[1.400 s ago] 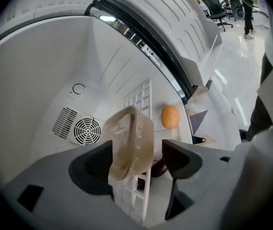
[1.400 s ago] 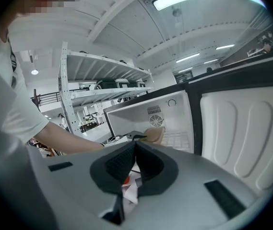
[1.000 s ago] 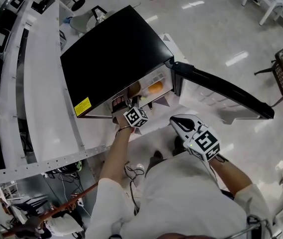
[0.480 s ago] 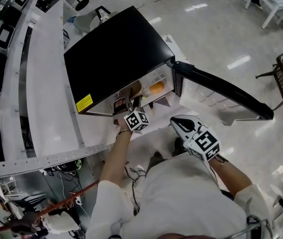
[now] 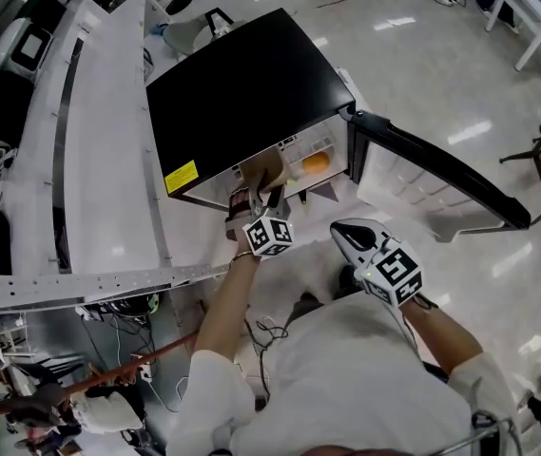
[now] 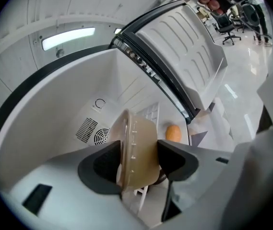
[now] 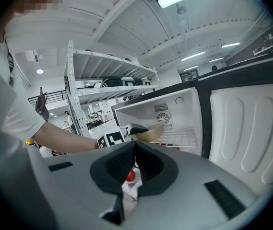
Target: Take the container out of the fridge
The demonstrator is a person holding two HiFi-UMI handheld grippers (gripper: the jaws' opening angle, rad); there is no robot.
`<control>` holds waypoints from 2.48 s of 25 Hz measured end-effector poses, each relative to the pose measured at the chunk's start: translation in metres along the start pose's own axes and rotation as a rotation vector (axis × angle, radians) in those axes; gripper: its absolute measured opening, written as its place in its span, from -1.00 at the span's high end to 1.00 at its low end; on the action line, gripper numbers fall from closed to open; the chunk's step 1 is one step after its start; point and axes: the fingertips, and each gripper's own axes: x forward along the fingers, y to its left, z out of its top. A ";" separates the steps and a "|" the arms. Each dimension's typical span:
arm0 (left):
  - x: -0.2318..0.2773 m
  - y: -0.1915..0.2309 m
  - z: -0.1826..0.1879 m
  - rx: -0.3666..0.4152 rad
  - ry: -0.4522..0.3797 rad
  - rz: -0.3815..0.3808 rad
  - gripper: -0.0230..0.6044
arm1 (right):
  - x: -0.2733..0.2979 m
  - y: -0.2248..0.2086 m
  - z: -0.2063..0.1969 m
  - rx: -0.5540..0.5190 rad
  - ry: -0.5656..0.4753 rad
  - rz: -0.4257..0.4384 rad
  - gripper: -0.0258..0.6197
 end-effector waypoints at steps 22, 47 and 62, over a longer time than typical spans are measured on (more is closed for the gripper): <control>-0.142 0.027 0.002 -0.387 -0.235 -0.005 0.19 | 0.027 0.088 0.010 -0.050 0.004 -0.015 0.90; -0.285 0.040 -0.017 -0.652 -0.429 0.007 0.20 | 0.014 0.159 0.010 -0.079 -0.032 -0.112 0.90; -0.343 0.033 -0.022 -0.850 -0.510 -0.032 0.21 | -0.024 0.171 0.011 -0.059 -0.121 -0.193 0.90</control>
